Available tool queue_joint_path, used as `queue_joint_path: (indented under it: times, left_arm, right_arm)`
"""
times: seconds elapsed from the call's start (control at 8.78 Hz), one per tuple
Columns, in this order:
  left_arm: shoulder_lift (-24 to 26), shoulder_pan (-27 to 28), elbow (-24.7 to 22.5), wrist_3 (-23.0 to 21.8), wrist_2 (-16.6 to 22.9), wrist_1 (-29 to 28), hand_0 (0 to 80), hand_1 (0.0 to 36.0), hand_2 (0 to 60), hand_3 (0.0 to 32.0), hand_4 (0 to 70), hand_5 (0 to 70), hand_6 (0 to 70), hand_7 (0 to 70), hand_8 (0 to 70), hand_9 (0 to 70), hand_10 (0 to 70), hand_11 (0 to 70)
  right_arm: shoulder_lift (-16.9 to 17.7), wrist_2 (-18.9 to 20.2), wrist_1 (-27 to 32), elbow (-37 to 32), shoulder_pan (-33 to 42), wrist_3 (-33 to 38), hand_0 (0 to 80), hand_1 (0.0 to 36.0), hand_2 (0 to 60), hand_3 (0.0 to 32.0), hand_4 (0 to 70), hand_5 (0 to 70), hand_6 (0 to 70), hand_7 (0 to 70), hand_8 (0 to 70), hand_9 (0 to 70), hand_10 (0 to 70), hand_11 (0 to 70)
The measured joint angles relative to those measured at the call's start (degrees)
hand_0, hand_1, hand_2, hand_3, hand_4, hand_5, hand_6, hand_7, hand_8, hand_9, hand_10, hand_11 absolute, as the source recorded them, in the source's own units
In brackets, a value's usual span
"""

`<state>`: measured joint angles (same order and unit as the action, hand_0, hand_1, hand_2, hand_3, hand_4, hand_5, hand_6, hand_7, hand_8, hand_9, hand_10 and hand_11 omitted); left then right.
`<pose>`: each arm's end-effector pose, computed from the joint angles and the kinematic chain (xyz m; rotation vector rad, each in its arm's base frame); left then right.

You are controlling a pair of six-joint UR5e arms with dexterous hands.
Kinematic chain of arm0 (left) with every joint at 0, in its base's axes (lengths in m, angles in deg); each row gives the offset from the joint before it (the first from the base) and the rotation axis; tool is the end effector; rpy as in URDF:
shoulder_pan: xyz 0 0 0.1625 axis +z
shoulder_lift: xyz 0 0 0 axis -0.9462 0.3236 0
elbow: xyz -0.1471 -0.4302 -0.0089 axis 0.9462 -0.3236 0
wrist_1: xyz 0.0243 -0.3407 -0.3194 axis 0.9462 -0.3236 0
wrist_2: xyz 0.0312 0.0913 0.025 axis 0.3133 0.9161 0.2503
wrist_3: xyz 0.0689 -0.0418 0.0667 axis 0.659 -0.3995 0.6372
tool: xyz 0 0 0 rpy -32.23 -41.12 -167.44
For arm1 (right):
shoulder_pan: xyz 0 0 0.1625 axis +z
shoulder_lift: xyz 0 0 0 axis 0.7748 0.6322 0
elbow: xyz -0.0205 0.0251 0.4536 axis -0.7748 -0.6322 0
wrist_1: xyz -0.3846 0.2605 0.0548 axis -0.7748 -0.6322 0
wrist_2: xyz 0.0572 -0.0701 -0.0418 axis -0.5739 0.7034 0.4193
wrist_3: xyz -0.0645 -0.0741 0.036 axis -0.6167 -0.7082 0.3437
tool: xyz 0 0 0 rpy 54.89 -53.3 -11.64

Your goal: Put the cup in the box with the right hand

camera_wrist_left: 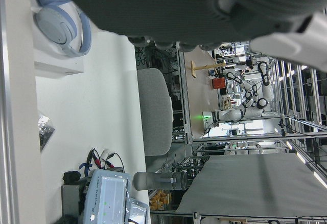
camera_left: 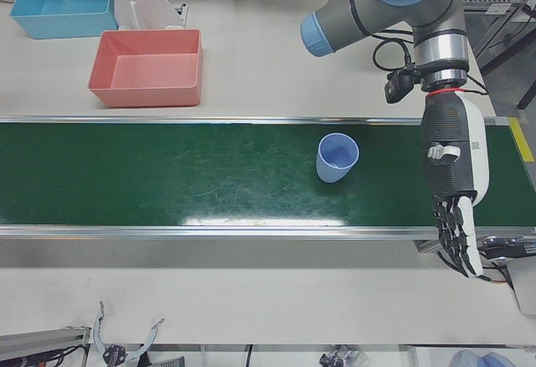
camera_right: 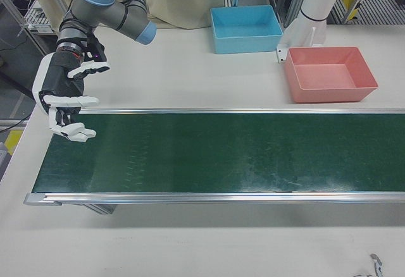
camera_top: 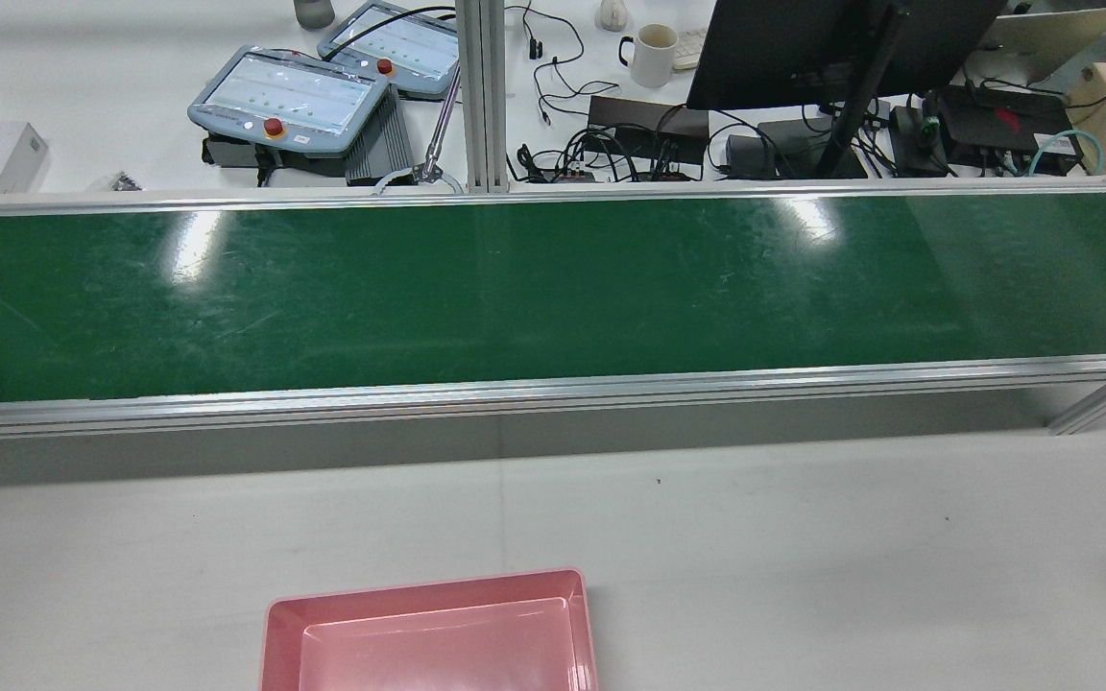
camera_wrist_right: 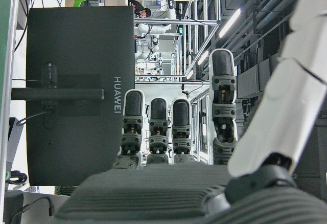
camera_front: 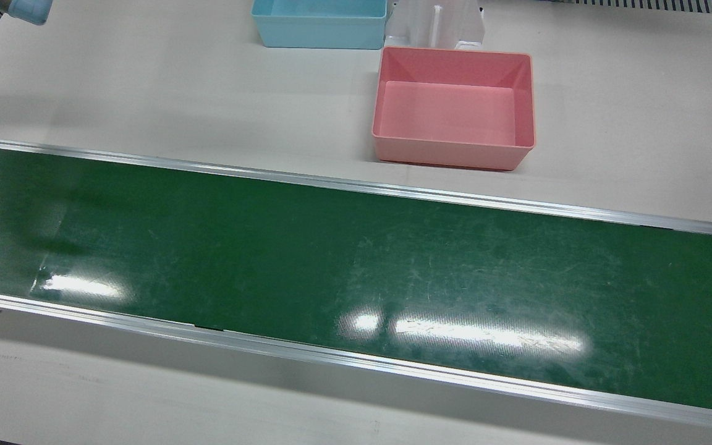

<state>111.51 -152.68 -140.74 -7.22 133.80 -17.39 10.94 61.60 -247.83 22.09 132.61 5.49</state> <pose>-0.0341 -0.6459 0.5097 -0.1036 1.7913 -2.3095 0.0704 -0.5259 0.6649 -0.0729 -2.3749 2.0482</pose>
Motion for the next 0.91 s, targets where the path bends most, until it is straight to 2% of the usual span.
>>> queue_joint_path:
  times: [0.11,0.23,0.34,0.46,0.57,0.68,0.8,0.91]
  left_arm:
    - [0.0,0.0,0.0,0.0,0.0,0.0,0.0,0.0,0.0,0.0,0.0,0.0,0.0,0.0,0.0,0.0,0.0,0.0]
    - [0.0,0.0,0.0,0.01,0.0,0.0,0.0,0.0,0.0,0.0,0.0,0.0,0.0,0.0,0.0,0.0,0.0,0.0]
    - [0.0,0.0,0.0,0.02,0.0,0.0,0.0,0.0,0.0,0.0,0.0,0.0,0.0,0.0,0.0,0.0,0.0,0.0]
    - [0.02,0.0,0.0,0.02,0.0,0.0,0.0,0.0,0.0,0.0,0.0,0.0,0.0,0.0,0.0,0.0,0.0,0.0]
    - [0.04,0.0,0.0,0.0,0.0,0.0,0.0,0.0,0.0,0.0,0.0,0.0,0.0,0.0,0.0,0.0,0.0,0.0]
    - [0.04,0.0,0.0,0.0,0.0,0.0,0.0,0.0,0.0,0.0,0.0,0.0,0.0,0.0,0.0,0.0,0.0,0.0]
    - [0.03,0.02,0.0,0.01,0.0,0.0,0.0,0.0,0.0,0.0,0.0,0.0,0.0,0.0,0.0,0.0,0.0,0.0]
    - [0.01,0.05,0.0,0.02,0.0,0.0,0.0,0.0,0.0,0.0,0.0,0.0,0.0,0.0,0.0,0.0,0.0,0.0]
  right_arm:
    - [0.0,0.0,0.0,0.0,0.0,-0.01,51.7,15.6,12.5,0.0,60.2,6.2,14.1,50.8,19.0,30.8,22.9,33.6]
    - [0.0,0.0,0.0,0.0,0.0,-0.02,51.7,14.6,8.6,0.0,60.1,6.0,14.0,50.8,18.9,30.7,22.7,33.3]
    - [0.0,0.0,0.0,0.0,0.0,0.01,52.3,15.5,9.6,0.0,59.4,6.3,14.0,50.5,18.9,30.5,22.6,33.2]
    - [0.0,0.0,0.0,0.0,0.0,0.04,53.2,19.4,20.8,0.0,58.9,7.1,14.2,50.7,19.2,30.8,22.9,33.9]
    - [0.0,0.0,-0.03,0.0,0.0,0.03,53.5,19.8,21.6,0.0,58.8,7.2,14.2,50.7,19.1,30.8,22.9,33.9]
    - [0.0,0.0,-0.03,0.0,0.0,0.0,53.7,19.9,21.0,0.0,58.6,7.2,14.1,50.3,19.2,30.7,22.8,33.8]
    - [0.0,0.0,-0.02,0.0,0.0,-0.01,53.5,17.9,14.3,0.0,58.7,6.8,14.0,50.5,18.9,30.5,22.5,33.4]
    - [0.0,0.0,-0.01,0.0,0.0,-0.02,51.9,13.9,4.7,0.0,59.4,6.0,14.0,51.1,18.9,30.7,22.7,33.3]
